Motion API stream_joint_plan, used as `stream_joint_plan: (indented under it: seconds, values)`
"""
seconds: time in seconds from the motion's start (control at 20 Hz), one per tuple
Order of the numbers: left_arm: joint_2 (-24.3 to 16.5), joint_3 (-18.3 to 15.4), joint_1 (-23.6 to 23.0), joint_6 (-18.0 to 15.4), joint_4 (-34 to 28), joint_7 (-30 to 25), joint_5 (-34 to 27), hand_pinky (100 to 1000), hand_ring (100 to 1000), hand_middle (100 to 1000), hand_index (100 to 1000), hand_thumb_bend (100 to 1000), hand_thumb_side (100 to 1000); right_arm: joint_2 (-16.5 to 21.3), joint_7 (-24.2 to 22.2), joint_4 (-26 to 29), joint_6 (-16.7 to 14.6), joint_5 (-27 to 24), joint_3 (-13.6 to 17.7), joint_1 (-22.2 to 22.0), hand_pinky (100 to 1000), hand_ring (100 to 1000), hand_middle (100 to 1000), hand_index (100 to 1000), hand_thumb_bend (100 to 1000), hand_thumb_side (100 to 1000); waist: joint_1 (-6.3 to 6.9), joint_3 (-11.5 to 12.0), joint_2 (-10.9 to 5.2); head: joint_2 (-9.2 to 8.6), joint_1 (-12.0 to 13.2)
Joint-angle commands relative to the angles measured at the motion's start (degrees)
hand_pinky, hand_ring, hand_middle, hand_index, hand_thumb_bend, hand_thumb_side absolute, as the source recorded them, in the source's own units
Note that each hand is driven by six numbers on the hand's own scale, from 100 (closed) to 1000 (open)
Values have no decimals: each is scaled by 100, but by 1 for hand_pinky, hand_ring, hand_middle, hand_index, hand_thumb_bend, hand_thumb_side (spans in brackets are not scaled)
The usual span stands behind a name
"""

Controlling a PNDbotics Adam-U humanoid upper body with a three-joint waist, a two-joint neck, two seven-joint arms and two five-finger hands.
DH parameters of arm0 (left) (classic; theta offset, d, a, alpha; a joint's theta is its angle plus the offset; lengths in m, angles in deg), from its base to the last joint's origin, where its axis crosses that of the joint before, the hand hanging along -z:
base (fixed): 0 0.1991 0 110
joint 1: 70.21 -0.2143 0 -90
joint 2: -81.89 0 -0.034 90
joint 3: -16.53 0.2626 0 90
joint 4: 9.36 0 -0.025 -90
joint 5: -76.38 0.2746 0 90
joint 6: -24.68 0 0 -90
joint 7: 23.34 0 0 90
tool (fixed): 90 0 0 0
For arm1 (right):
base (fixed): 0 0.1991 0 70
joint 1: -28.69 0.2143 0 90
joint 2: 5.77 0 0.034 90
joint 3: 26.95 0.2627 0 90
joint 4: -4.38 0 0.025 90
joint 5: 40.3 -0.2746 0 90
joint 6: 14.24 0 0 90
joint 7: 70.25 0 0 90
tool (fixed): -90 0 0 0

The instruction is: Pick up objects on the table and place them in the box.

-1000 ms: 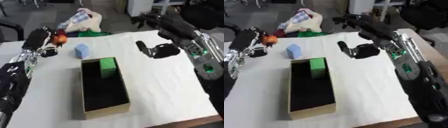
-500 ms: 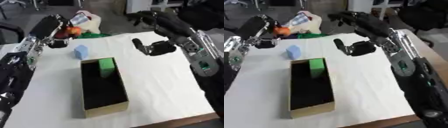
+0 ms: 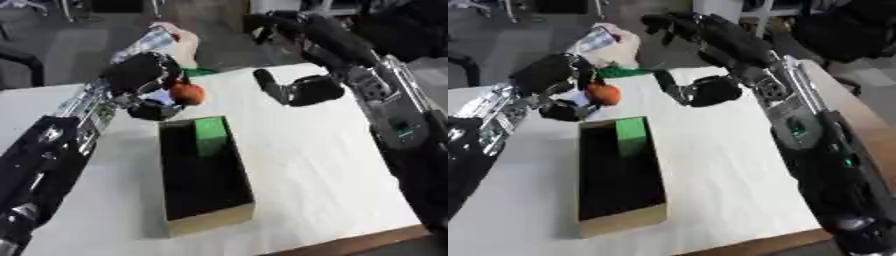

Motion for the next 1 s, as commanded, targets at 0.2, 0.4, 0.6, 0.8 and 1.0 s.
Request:
stream_joint_plan:
  seconds: [0.2, 0.4, 0.6, 0.8, 1.0]
  values:
    - [-5, 563, 0, -551, -434, -517, -568, 564, 425, 328, 638, 127, 331, 16, 24, 143, 18, -88, 37, 137, 811, 704, 804, 1000, 100, 544, 2, 19, -86, 49, -3]
    - [16, 730, -84, -907, -501, -873, -756, 575, 442, 346, 659, 130, 389, 12, 25, 142, 21, -80, 36, 139, 811, 704, 804, 1000, 100, 544, 4, 28, -72, 48, -4]
    - [21, 820, -176, -1264, -475, -1230, -830, 591, 462, 369, 681, 129, 451, 14, 26, 136, 29, -58, 45, 135, 811, 704, 804, 1000, 100, 546, 6, 33, -65, 44, -12]
    - [-50, 964, -258, -1388, -529, -1565, -871, 626, 509, 450, 777, 217, 612, 22, 28, 126, 32, -36, 47, 127, 811, 704, 804, 1000, 100, 548, 9, 56, -61, 46, -19]
    - [-200, 1069, -288, -1395, -752, -1893, -1033, 689, 607, 620, 888, 396, 847, 28, 34, 119, 35, -17, 49, 118, 811, 704, 804, 1000, 100, 554, 17, 74, -59, 39, -36]
